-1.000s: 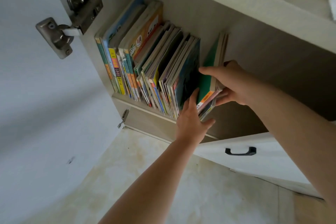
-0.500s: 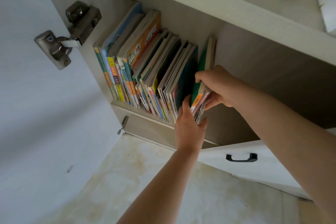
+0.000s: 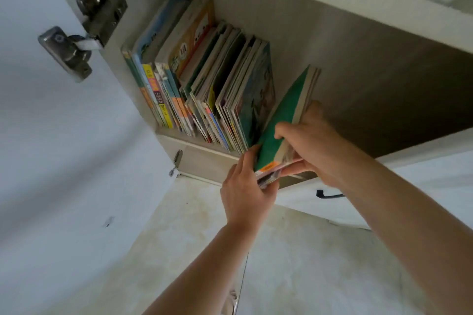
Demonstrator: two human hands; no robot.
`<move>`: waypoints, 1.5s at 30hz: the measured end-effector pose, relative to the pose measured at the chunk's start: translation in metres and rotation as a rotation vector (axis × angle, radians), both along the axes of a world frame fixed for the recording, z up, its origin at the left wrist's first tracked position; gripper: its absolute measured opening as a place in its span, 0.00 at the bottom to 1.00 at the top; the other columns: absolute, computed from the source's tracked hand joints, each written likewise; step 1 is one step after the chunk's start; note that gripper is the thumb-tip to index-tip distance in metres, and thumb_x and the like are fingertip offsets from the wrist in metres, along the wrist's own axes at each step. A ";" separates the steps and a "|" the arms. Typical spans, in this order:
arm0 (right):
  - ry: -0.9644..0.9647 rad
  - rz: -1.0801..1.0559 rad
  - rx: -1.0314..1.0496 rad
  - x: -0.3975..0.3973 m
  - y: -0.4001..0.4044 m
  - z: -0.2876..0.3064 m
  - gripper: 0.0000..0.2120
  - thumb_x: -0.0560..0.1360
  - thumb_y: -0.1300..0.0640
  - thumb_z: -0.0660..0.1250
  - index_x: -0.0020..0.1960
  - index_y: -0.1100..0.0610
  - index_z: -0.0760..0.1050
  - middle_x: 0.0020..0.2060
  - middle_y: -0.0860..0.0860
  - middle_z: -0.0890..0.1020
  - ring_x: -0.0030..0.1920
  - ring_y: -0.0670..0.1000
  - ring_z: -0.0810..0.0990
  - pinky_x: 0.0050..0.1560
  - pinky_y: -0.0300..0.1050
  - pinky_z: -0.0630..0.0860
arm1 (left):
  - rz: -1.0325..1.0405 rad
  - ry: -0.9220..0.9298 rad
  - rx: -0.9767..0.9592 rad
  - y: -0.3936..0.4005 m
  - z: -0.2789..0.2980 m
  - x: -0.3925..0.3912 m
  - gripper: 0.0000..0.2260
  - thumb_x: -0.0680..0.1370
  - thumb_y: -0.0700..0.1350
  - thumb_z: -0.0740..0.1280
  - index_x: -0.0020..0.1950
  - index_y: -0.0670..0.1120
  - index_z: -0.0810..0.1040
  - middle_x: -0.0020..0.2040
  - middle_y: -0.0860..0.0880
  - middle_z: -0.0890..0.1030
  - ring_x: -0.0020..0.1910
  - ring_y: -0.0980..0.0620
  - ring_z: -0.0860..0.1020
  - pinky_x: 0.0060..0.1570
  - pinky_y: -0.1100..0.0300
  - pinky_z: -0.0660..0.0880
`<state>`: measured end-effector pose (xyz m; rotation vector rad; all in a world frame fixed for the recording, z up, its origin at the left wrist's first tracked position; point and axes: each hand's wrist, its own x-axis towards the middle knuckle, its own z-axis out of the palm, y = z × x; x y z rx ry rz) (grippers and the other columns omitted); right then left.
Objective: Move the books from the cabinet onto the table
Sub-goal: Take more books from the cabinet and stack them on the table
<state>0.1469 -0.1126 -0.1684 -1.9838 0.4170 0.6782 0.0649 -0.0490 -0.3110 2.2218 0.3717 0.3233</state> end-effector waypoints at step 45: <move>-0.116 0.538 0.002 -0.028 -0.036 -0.037 0.10 0.76 0.49 0.66 0.57 0.41 0.72 0.53 0.37 0.80 0.53 0.41 0.79 0.52 0.41 0.77 | 0.015 0.180 -0.871 0.128 0.027 -0.060 0.24 0.67 0.34 0.75 0.59 0.50 0.72 0.50 0.50 0.85 0.50 0.50 0.84 0.48 0.54 0.81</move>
